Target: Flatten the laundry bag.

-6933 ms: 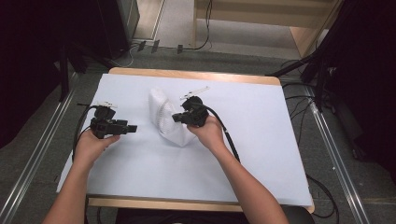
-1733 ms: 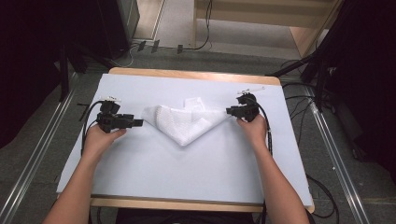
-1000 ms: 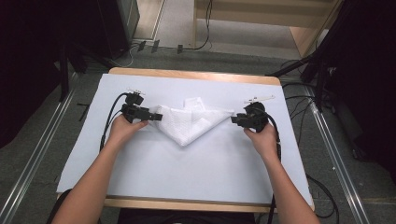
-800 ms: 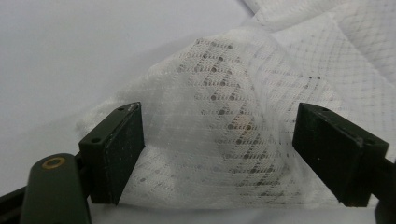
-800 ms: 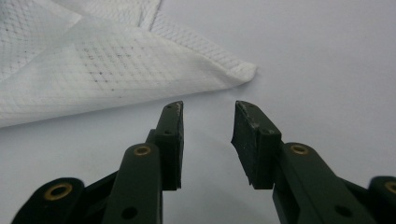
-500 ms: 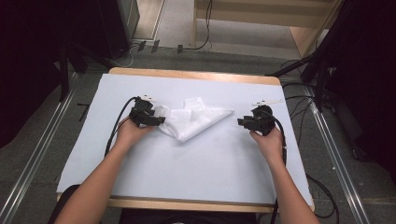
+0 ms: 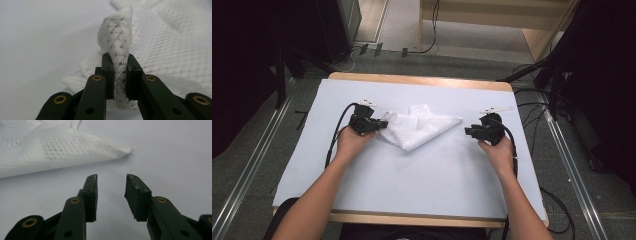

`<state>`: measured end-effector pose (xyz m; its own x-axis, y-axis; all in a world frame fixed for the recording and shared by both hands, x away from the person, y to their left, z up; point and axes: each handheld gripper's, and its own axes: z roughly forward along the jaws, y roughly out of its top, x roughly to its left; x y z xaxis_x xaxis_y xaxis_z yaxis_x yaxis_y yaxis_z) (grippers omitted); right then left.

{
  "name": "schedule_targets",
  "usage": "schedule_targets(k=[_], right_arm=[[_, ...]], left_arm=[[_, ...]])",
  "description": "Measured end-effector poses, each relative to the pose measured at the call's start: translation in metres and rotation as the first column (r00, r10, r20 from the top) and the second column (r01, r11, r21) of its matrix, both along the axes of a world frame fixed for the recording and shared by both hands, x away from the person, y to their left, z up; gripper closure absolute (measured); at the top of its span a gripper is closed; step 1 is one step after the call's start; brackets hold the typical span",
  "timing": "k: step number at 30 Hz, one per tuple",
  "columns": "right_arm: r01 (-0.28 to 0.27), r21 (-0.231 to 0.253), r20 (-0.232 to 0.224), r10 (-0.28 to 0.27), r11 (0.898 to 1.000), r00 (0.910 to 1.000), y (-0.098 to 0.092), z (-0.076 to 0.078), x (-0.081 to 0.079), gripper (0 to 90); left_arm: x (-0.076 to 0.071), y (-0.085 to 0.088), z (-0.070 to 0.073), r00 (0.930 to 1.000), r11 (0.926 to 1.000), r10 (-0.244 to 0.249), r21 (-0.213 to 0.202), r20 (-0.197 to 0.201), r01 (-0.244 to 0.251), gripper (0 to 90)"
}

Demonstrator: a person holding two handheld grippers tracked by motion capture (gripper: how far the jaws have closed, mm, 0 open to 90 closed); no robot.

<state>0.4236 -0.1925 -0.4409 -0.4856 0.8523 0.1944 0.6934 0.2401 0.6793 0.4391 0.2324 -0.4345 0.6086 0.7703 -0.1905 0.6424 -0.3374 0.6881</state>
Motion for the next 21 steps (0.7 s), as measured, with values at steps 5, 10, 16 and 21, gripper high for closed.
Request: schedule_targets(k=[5,10,16,21], right_arm=[[0.003,0.004,0.002,-0.003,1.0,1.0,-0.003,0.002,-0.001,64.0],[0.01,0.012,0.007,-0.01,1.0,0.9999,-0.007,0.005,-0.005,63.9],[0.006,0.018,0.016,-0.006,1.0,0.9999,-0.011,0.009,-0.015,63.9],[0.011,0.017,0.022,-0.011,1.0,0.9997,-0.017,0.009,-0.021,63.9]], left_arm=[[-0.013,-0.009,0.024,0.9972,0.9971,-0.061,-0.042,0.043,0.063,81.1],[-0.028,-0.024,0.041,0.9885,0.9888,-0.13,-0.064,0.078,0.135,80.7],[-0.044,-0.046,0.051,0.973,0.9695,-0.213,-0.104,0.088,0.222,80.5],[-0.055,-0.07,0.051,0.9572,0.9513,-0.274,-0.12,0.094,0.284,80.1]])
